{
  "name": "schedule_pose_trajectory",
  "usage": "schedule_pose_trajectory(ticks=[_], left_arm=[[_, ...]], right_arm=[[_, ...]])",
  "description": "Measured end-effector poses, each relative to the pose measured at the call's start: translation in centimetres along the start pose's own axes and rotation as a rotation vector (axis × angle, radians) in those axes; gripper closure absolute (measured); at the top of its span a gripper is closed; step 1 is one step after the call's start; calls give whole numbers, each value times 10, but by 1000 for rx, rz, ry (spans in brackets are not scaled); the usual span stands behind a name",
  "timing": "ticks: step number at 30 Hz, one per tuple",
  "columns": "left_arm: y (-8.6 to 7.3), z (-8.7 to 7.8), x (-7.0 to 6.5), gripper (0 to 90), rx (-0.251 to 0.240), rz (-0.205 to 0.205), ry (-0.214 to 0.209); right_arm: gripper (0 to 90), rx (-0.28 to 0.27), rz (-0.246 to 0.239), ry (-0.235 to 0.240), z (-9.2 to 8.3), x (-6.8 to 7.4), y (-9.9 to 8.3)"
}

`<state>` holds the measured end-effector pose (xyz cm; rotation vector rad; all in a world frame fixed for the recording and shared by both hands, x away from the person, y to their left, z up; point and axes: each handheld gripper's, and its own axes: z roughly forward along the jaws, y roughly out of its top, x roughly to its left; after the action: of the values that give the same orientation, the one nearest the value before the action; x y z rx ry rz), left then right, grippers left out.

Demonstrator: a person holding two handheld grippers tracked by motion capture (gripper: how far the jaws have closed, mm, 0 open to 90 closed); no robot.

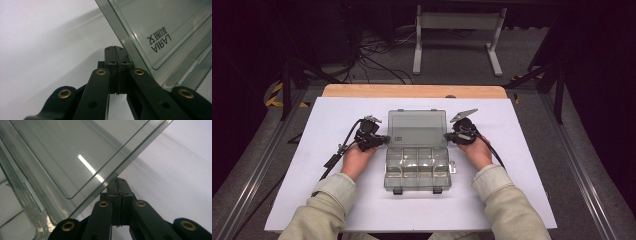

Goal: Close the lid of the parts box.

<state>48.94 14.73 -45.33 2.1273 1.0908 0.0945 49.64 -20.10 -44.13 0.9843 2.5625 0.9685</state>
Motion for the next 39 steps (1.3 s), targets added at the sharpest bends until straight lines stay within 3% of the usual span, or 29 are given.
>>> schedule_pose_trajectory(ticks=[23, 31, 39], left_arm=[[6, -16, -5, 898, -103, 28, 19], [8, -29, -9, 898, -141, 22, -10], [9, -40, -15, 898, -166, 47, -28]], right_arm=[[900, -120, -20, -41, -20, 4, 7], [900, -167, -41, -43, -32, 8, 10], [900, -215, -73, -35, -46, 15, 11]])
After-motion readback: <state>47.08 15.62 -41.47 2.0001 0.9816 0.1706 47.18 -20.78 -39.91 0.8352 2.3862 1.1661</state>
